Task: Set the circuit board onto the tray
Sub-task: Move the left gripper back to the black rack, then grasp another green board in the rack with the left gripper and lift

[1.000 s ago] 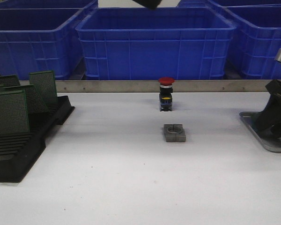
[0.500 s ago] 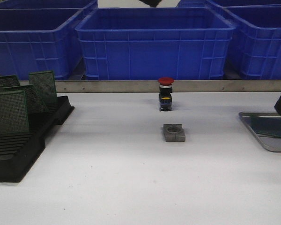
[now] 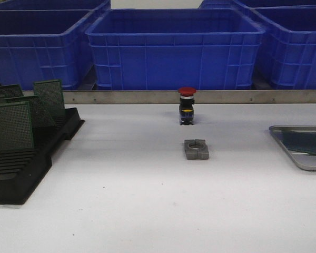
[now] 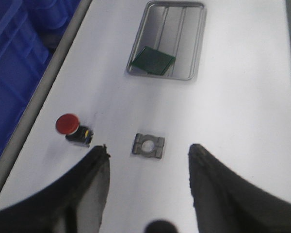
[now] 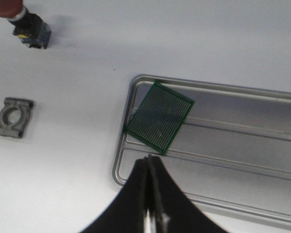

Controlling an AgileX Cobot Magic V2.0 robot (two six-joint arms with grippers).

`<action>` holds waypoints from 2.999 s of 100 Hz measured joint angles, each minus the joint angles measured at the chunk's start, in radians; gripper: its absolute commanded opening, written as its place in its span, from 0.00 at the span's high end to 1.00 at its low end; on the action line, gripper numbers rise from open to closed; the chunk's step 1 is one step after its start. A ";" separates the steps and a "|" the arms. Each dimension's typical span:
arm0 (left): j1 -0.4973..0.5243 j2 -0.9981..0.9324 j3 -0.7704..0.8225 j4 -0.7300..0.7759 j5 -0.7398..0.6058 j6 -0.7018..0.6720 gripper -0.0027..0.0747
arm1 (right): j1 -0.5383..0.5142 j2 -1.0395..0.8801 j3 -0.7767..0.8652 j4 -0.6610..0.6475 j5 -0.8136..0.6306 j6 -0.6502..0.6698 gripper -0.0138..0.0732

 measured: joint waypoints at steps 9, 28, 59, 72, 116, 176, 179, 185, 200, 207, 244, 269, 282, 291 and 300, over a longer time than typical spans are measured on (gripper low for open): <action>0.026 -0.029 0.000 0.056 0.000 -0.079 0.67 | 0.036 -0.109 0.041 0.000 -0.046 0.000 0.97; 0.068 -0.086 0.000 0.154 0.000 -0.182 0.73 | 0.131 -0.318 0.134 0.002 -0.116 0.000 0.97; 0.116 -0.114 0.008 0.359 0.126 -0.044 0.67 | 0.185 -0.569 0.309 0.005 -0.121 0.000 0.97; 0.139 -0.114 0.029 0.456 0.139 0.014 0.67 | 0.185 -0.607 0.344 0.005 -0.121 0.000 0.97; 0.317 -0.001 0.108 0.593 0.139 0.092 0.67 | 0.185 -0.610 0.352 0.005 -0.128 0.000 0.97; 0.321 0.217 0.112 0.611 0.117 0.250 0.67 | 0.185 -0.610 0.352 0.007 -0.128 0.000 0.97; 0.321 0.217 0.113 0.617 0.116 0.250 0.67 | 0.185 -0.610 0.352 0.007 -0.128 0.000 0.97; 0.321 0.217 0.113 0.623 0.116 0.250 0.67 | 0.185 -0.610 0.352 0.007 -0.128 0.000 0.97; 0.324 0.218 0.113 0.629 0.116 0.251 0.67 | 0.185 -0.610 0.352 0.007 -0.128 0.000 0.97; 0.334 0.219 0.113 0.631 0.116 0.251 0.67 | 0.185 -0.610 0.352 0.007 -0.128 0.000 0.97; 0.357 0.228 0.113 0.618 0.096 0.251 0.49 | 0.185 -0.610 0.352 0.007 -0.128 0.000 0.97; 0.359 0.258 0.113 0.590 0.091 0.251 0.49 | 0.185 -0.610 0.352 0.007 -0.128 0.000 0.97; 0.361 0.297 0.113 0.575 0.095 0.251 0.49 | 0.185 -0.610 0.352 0.007 -0.126 0.000 0.97; 0.361 0.309 0.113 0.575 0.097 0.251 0.51 | 0.185 -0.610 0.352 0.007 -0.123 0.000 0.97; 0.361 0.308 0.113 0.575 0.099 0.251 0.66 | 0.185 -0.610 0.352 0.007 -0.119 0.000 0.97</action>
